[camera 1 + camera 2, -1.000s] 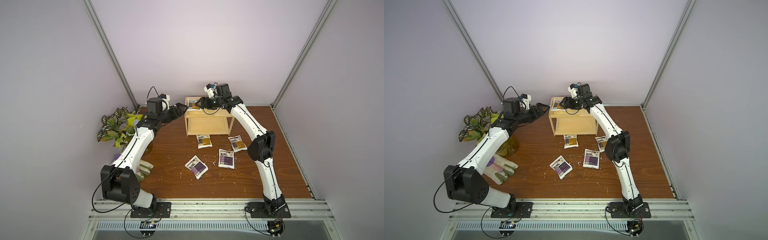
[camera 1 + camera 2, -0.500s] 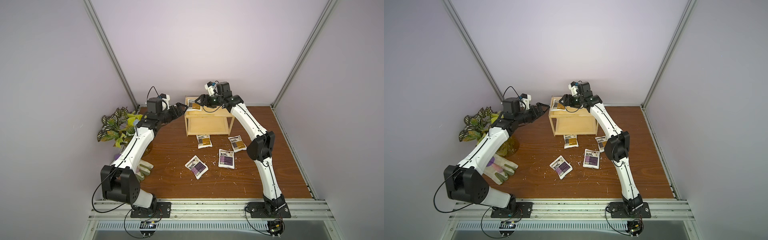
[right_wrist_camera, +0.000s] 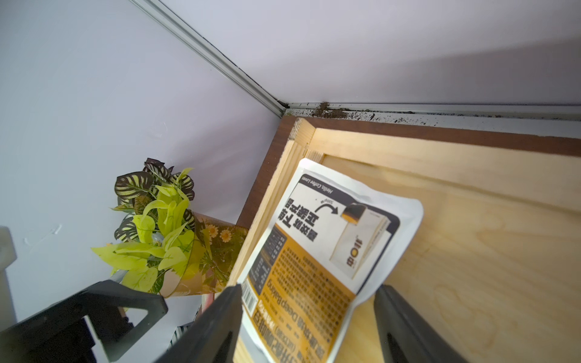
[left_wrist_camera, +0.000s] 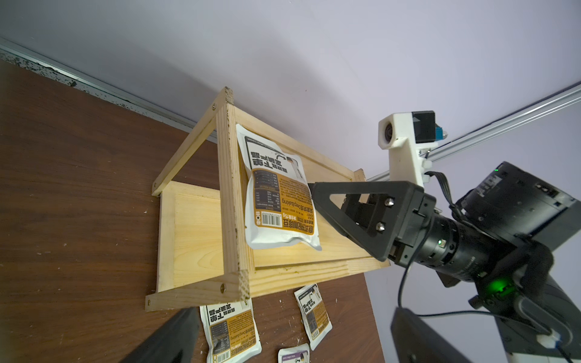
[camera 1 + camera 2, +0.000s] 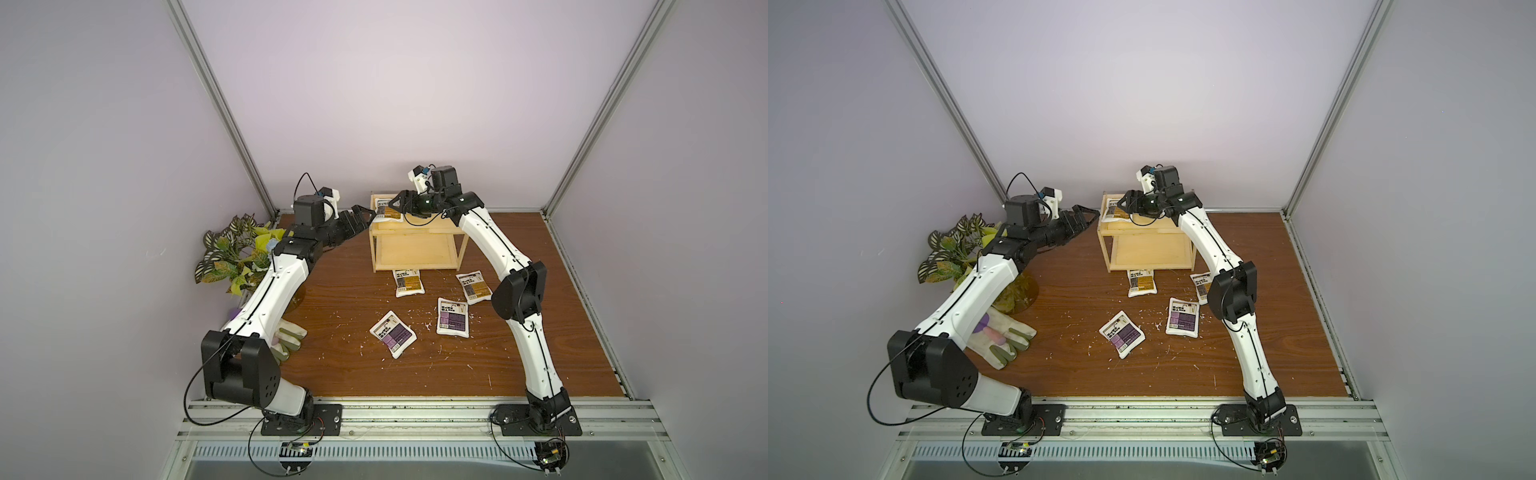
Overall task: Place the bagged coffee beans on the shelf by color
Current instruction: Place the bagged coffee beans on the shelf, then pick up the bagged coffee beans at the center of the board.
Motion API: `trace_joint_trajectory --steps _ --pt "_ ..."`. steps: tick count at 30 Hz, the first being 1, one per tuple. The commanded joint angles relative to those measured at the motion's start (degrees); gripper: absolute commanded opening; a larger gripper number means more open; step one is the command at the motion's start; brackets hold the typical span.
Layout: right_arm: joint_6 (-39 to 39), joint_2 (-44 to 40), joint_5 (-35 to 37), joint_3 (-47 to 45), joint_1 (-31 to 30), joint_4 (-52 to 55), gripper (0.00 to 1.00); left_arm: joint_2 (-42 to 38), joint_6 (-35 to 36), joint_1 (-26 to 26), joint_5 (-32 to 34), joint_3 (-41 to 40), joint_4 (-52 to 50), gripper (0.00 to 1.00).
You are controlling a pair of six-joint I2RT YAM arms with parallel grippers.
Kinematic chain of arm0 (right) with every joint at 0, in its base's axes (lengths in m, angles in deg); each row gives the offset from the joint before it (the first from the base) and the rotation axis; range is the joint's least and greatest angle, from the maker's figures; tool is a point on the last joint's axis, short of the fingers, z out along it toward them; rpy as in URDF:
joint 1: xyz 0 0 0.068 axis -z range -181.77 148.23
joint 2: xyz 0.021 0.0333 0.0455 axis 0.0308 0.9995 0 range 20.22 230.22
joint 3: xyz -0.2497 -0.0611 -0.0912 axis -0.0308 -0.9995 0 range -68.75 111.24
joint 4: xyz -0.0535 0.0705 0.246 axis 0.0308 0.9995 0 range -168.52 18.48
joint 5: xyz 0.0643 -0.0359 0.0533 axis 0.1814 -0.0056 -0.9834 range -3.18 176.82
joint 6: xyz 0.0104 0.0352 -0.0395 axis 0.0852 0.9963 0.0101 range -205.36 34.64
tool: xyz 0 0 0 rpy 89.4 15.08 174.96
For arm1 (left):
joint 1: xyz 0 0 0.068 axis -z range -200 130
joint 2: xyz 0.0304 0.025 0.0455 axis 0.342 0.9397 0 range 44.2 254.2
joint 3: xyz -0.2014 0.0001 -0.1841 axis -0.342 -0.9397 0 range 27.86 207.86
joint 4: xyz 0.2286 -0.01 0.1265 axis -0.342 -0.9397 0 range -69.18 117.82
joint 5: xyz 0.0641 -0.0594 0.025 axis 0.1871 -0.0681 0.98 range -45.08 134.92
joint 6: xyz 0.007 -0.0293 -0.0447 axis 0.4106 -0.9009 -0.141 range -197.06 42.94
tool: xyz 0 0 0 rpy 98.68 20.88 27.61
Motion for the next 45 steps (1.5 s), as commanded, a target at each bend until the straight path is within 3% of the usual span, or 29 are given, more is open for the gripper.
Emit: trace_joint_trajectory --steps 1,10,16,22,27,35,40,45 --pt "0.6 -0.9 -1.7 1.7 -0.3 -1.7 0.73 -0.4 0.1 -0.5 -0.3 -0.4 1.5 0.99" --pt "-1.2 -5.0 2.7 1.1 -0.4 0.9 0.73 -1.1 1.2 -0.4 0.3 -1.2 0.9 0.99" --pt "-2.9 -13.9 5.3 -6.7 -0.4 -0.2 0.74 -3.1 2.0 -0.4 0.7 -3.5 0.7 1.0" --pt "-2.5 -27.7 5.4 -25.4 -0.4 -7.3 0.74 -6.7 2.6 -0.3 1.4 -8.3 0.4 0.99" --pt "0.6 -41.6 5.5 -46.8 -0.3 -15.9 0.74 -11.8 2.1 0.9 3.7 -14.8 1.0 0.99" --pt "4.6 -58.3 6.1 -75.5 -0.3 -23.8 0.74 -20.4 -2.4 7.7 10.0 -28.1 5.4 1.0" --pt "8.6 -63.5 7.5 -91.1 -0.4 -31.6 0.73 -23.9 -4.6 9.9 13.1 -36.0 8.5 1.0" --pt "9.3 -62.1 9.0 -97.4 -0.4 -36.4 0.72 -24.4 -5.4 12.9 15.6 -40.7 11.2 0.99"
